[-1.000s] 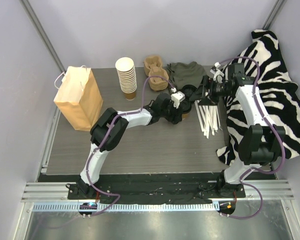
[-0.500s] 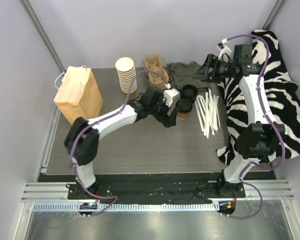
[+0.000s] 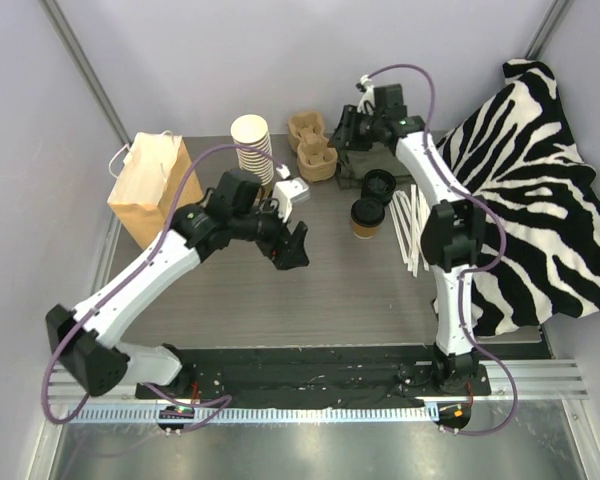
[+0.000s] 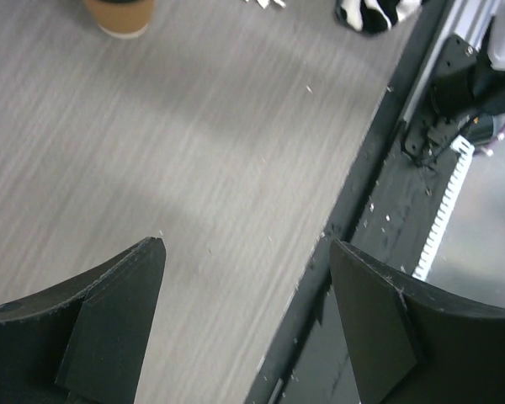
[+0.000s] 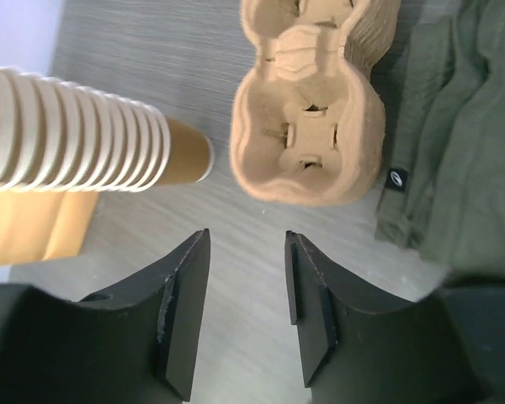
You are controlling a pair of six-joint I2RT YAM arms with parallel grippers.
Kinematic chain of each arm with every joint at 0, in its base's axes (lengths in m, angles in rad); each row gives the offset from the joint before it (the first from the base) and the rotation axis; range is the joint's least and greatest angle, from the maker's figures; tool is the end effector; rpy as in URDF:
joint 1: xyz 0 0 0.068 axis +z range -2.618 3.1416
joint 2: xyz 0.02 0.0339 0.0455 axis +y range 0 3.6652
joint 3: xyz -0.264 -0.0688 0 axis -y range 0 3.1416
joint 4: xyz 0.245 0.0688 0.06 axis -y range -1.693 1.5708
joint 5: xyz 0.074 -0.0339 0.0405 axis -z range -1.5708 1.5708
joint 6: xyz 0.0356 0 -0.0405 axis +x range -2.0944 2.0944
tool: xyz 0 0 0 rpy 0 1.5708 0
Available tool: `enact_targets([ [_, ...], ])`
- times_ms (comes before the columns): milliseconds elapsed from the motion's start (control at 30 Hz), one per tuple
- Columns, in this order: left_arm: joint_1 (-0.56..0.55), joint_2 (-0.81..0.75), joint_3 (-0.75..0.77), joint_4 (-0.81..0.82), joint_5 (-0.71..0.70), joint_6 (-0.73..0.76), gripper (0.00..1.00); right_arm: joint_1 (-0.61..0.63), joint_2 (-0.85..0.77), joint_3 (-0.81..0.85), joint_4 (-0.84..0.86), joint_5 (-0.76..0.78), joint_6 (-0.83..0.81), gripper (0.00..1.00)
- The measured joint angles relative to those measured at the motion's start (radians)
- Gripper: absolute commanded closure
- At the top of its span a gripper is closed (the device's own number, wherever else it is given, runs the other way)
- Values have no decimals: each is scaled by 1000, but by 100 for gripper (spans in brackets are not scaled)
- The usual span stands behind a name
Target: Pack the takeout coffee
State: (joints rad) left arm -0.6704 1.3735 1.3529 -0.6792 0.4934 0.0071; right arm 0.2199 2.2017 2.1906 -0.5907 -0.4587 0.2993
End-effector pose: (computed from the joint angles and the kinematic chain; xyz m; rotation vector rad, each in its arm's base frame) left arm 0.2207 -0.1965 0.3595 1.0260 2.0950 -0.9027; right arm 0.4930 0.1263 0.3240 -0.1823 2.2025 0.7913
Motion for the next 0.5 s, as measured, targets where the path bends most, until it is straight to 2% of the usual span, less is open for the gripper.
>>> enact_targets([
  [200,16,-163,-100,-32,-18,1,16,42,153,57,43,102,29,51],
  [500,39,-200,-172,-31,-23,-35,16,39,212,84,117,169,52,47],
])
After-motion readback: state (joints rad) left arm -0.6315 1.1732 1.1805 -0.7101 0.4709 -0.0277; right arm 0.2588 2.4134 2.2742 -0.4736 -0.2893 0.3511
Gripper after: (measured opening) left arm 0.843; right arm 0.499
